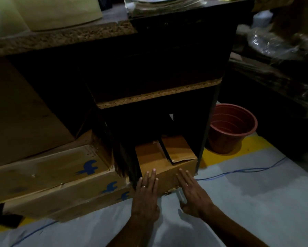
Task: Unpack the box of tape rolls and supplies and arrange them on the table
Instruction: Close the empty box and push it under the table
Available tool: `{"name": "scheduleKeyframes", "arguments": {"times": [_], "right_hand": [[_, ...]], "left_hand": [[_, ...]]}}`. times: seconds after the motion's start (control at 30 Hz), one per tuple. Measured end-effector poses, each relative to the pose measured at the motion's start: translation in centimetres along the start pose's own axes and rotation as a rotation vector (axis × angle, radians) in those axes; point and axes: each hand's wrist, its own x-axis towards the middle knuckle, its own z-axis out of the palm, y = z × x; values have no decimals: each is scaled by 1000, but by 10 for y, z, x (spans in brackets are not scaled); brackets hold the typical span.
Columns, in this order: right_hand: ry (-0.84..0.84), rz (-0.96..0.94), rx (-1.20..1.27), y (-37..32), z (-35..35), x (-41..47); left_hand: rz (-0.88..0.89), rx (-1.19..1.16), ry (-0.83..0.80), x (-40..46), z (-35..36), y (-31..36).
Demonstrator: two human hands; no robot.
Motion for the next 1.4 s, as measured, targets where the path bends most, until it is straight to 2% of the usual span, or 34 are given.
{"name": "scheduleKeyframes", "arguments": {"times": [0.1,0.27,0.47,0.67,0.8,0.9,1.1,1.4], "right_hand": [[-64,-6,-24,-14,-12,24],[-154,41,-52,-22,-19,53],[-165,58,15,-22,-21,56],[-148,88,87,-20,-15,42],[-117,88,106,-21,-22,30],[-131,87,126,-19,-20,18],[-230,135,151,-18,-3,-16],[-301,167,181,-33,6,-66]], "left_hand": [[-81,-4,-45,14,3,-16],[-81,-94,-68,39,2,-27],[-86,6,-89,46,-7,-31],[-52,-276,53,17,-3,-4],[-132,-550,25,6,-5,5],[-194,-643,-30,-2,1,10],[-192,-630,-165,-24,13,21],[-123,-598,-179,-78,15,35]]}}
